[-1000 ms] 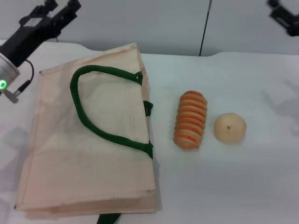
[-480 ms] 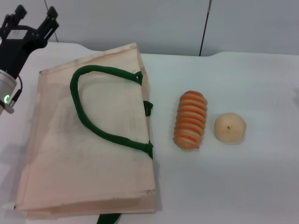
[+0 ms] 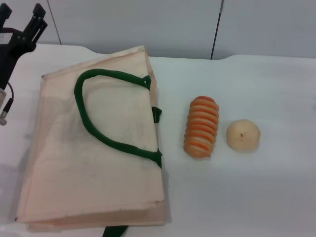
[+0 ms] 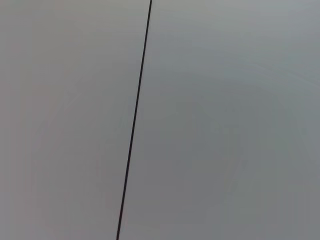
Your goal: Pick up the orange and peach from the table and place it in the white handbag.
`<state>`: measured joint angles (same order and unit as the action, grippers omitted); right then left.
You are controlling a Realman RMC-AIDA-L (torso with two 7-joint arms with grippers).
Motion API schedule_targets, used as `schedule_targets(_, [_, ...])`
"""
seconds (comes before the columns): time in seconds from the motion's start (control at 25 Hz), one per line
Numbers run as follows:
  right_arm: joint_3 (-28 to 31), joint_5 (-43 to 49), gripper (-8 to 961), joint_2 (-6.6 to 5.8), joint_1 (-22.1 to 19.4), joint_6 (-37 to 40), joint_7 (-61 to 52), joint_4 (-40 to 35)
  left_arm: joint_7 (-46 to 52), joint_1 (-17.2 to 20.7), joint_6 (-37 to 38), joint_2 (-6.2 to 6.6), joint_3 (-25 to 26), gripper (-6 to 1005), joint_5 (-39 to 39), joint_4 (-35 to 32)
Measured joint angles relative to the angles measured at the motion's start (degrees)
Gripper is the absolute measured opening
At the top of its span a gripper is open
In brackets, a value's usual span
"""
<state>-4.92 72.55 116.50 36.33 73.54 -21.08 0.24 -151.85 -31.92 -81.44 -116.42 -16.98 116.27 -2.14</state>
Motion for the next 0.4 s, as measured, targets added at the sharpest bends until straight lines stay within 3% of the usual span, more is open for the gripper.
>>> schedule_targets(0.4, [0.0,-0.6,851,0.03,-0.2,0.1,-0.1,0.1,0.2,0.1,-6.2,0.2,-0.6,887,-1.2,0.0])
